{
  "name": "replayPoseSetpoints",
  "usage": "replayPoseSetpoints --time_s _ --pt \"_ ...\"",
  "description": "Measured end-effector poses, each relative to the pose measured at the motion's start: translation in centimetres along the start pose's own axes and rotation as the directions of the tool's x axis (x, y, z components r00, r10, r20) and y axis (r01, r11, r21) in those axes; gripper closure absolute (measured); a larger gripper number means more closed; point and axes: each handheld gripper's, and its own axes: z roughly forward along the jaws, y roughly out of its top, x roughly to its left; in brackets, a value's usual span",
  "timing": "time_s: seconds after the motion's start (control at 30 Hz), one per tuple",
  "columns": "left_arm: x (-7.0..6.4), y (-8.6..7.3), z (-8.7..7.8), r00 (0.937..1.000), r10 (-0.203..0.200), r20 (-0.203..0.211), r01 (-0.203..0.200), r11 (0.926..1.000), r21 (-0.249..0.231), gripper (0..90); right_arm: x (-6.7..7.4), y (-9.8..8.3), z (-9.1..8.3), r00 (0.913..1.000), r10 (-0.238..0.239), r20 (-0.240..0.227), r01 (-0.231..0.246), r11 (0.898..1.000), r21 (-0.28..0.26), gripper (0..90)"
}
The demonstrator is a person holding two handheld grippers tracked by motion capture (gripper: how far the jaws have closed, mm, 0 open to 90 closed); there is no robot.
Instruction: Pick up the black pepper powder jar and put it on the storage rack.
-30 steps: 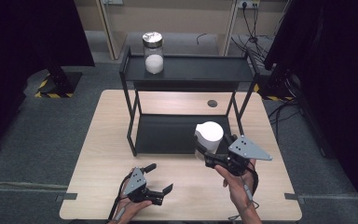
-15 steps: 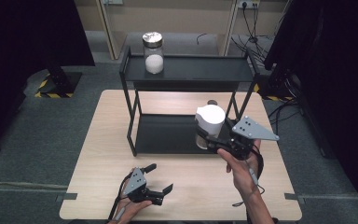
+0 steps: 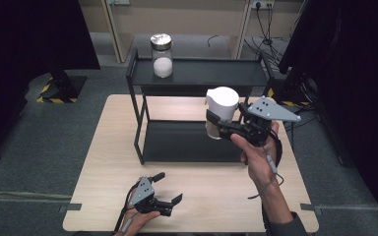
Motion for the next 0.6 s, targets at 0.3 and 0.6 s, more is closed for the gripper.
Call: replayPoseSetpoints --time_s 0.3,0.6 --pt "0.0 0.0 0.0 1.0 -0.007 -0.002 0.007 1.0 -0.003 0.2 -0.4 3.1 1.7 0.9998 -0.003 0.021 0.003 1.0 0.013 30.8" --pt "0.1 0.0 0.0 1.0 -0.005 -0.002 0.005 1.0 -0.001 0.2 -1.0 5.1 3.7 0.9999 0.004 0.012 -0.004 1.0 0.02 30.8"
